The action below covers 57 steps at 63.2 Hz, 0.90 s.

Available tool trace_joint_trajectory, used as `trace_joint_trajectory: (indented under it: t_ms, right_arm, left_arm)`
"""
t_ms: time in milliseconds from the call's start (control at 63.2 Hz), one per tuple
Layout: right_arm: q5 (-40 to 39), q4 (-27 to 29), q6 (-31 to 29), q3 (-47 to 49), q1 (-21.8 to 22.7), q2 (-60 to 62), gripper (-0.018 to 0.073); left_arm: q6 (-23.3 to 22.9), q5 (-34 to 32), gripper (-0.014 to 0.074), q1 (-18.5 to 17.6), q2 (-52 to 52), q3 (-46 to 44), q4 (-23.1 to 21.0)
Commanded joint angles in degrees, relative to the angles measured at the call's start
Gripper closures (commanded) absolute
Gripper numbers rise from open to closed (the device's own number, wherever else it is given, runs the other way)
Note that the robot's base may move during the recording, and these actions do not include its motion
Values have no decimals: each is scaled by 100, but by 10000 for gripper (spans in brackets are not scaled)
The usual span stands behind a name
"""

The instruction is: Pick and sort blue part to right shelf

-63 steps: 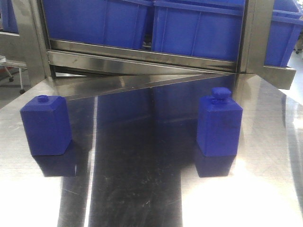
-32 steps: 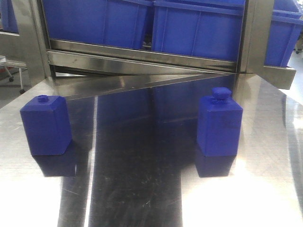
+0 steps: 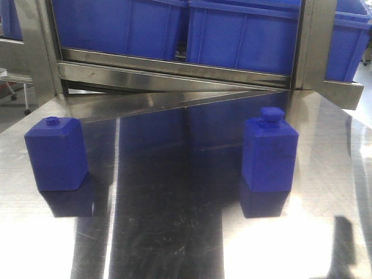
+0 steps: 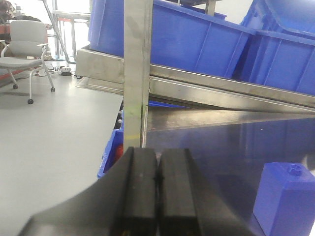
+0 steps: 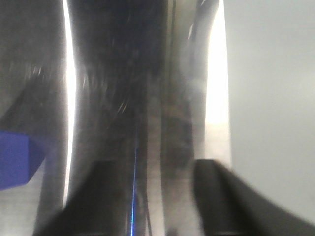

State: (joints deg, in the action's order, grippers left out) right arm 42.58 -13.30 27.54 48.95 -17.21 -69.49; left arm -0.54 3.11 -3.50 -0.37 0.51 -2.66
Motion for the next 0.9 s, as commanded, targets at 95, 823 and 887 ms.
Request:
trace_joint_trajectory:
  t_ms: [95, 823, 887]
  right_arm:
    - [917, 562, 24, 1100, -223, -568, -52]
    - [2176, 1037, 375, 3160, -1604, -2190, -52]
    - [2181, 1023, 388, 3160, -1608, -2256, -52]
  left_arm:
    - [-18, -491, 463, -26, -106, 123, -37]
    - [-18, -491, 463, -26, -106, 123, -37]
    - [-18, -491, 463, -26, -106, 123, -37]
